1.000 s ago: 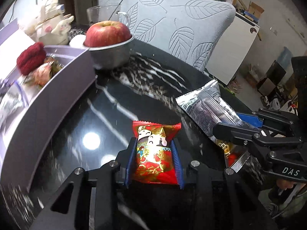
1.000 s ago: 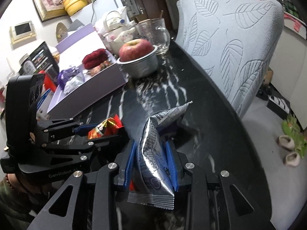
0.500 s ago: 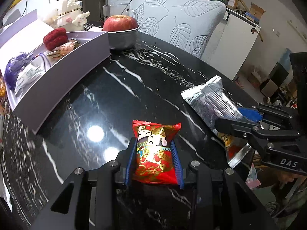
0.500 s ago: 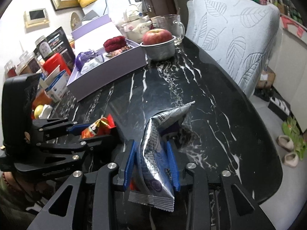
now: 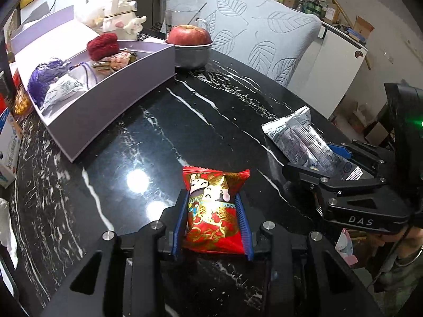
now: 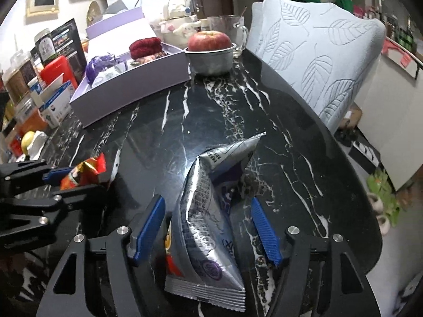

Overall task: Organize soft objects
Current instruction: 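Lift and carry the red packet and silver foil bag to the lavender box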

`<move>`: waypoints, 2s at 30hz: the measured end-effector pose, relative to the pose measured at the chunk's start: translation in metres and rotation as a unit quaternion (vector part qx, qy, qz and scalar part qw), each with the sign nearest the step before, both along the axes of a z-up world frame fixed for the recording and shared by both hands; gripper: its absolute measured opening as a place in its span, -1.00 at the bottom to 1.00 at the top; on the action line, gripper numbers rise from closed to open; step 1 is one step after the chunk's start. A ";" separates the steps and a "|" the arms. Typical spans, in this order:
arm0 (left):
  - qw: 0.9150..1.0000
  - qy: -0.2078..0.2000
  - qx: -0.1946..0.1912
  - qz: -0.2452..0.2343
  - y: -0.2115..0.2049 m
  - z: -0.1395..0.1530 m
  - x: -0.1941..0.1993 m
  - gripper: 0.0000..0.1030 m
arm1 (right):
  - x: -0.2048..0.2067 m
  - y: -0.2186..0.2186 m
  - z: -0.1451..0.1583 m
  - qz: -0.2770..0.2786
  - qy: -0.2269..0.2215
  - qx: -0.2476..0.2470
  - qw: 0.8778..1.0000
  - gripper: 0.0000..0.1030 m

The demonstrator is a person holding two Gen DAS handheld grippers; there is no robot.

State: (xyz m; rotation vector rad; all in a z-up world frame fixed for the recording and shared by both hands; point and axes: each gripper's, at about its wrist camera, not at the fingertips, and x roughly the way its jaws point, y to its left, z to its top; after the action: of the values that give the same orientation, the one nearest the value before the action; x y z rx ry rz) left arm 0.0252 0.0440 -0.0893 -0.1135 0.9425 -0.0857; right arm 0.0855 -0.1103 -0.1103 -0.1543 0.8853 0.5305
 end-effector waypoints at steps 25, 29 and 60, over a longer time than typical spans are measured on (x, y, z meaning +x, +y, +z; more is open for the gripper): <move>0.996 -0.044 -0.002 0.077 0.055 0.038 -0.043 -0.33 | -0.045 0.046 0.029 0.100 -0.002 0.056 0.993 -0.35; 0.993 -0.063 0.007 0.095 0.065 0.053 -0.054 -0.33 | -0.052 0.061 0.038 0.126 -0.006 0.066 0.990 -0.35; 0.970 -0.205 0.069 0.112 0.104 0.162 -0.021 -0.33 | -0.023 0.114 0.164 0.218 -0.134 0.131 0.958 -0.35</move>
State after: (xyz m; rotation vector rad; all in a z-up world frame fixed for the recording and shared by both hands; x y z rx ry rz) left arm 0.0040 0.1480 0.0725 -0.0690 0.5163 0.1608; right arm 0.0627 0.0036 0.0538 -0.1762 0.5070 1.0076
